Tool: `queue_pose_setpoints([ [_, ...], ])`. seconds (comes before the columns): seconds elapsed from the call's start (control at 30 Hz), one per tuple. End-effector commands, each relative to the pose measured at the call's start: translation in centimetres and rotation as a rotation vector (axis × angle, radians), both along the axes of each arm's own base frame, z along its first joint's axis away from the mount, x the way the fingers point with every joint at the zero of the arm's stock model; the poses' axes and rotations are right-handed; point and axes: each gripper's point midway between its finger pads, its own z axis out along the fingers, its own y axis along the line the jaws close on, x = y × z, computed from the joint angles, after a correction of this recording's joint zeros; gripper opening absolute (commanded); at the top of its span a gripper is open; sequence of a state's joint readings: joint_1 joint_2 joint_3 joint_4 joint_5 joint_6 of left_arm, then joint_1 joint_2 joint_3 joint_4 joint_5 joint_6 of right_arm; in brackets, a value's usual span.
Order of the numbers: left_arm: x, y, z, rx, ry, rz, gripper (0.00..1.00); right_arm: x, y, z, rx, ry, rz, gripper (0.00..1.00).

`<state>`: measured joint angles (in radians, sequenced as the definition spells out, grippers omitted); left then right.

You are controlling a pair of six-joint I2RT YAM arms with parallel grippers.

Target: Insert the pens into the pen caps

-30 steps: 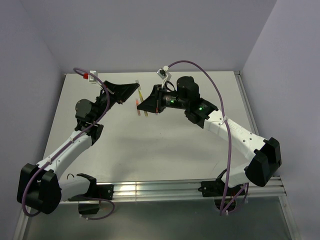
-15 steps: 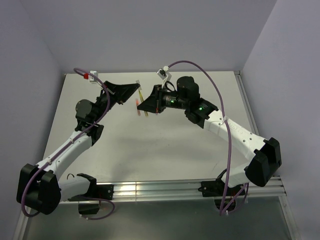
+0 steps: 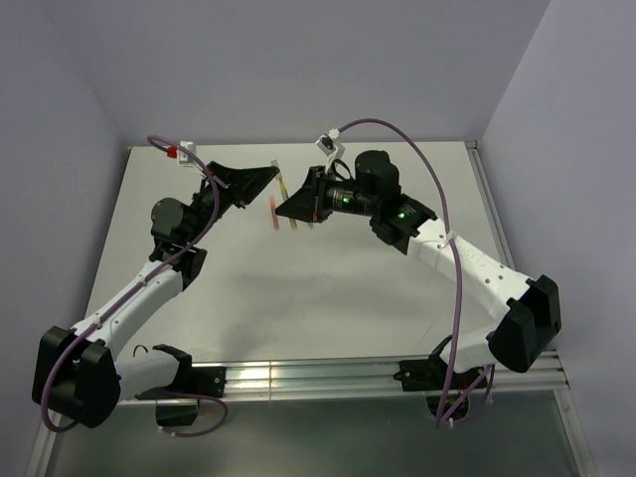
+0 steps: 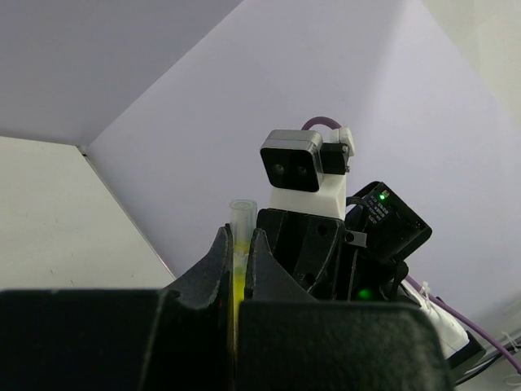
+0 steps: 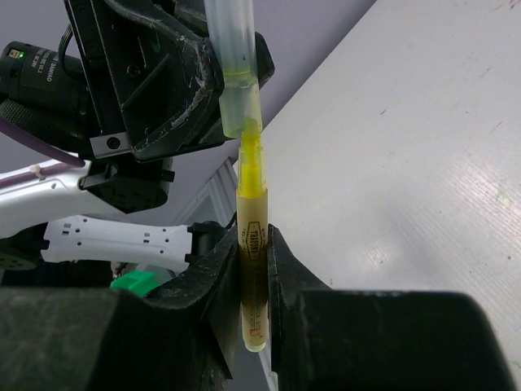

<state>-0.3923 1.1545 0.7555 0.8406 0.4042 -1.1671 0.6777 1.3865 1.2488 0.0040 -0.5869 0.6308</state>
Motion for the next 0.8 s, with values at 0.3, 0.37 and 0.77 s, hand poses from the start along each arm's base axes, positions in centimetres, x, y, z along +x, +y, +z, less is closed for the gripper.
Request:
queue_pose_setpoints([
  [0.3,-2.7,-2.7,0.4,0.02,-0.049,-0.112,0.0,0.6,-1.3,2.7,0.047,-0.087,-0.05,0.0],
  [0.37,-2.9,-3.0,0.2,0.025,-0.043,-0.119,0.0,0.7,-1.4,2.7,0.048,-0.091,-0.056,0.0],
  [0.77,-3.8,-3.5,-1.8,0.074,-0.007,-0.134,0.0,0.6,-2.0,3.5,0.062,-0.103,-0.068,0.0],
])
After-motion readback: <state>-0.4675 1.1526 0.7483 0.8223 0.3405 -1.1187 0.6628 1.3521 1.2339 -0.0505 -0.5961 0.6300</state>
